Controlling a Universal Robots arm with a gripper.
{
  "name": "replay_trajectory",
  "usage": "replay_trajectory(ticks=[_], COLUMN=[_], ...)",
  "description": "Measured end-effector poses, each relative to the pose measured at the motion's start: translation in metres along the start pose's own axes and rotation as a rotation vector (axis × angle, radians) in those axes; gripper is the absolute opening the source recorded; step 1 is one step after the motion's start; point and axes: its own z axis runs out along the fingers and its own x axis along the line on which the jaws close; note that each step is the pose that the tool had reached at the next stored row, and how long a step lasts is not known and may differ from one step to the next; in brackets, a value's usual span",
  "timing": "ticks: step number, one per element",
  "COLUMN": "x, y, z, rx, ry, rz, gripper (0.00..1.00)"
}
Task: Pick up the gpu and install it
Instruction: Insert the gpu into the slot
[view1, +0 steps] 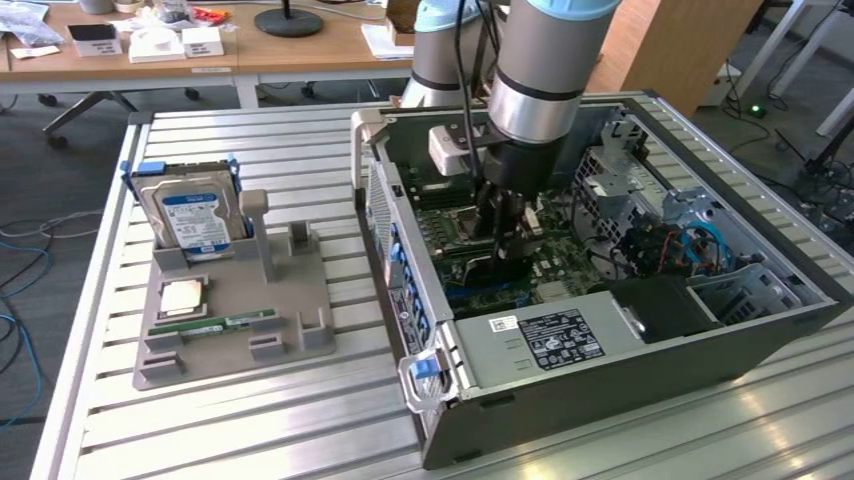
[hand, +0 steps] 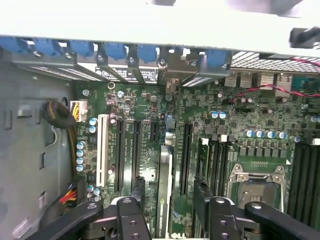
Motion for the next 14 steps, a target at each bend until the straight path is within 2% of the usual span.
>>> replay_trajectory(ticks=[14], x=[-0.001], y=[-0.0011], z=[-0.0315], rx=[0.0], ry=[-0.0001], rz=[0.0], gripper=[0.52])
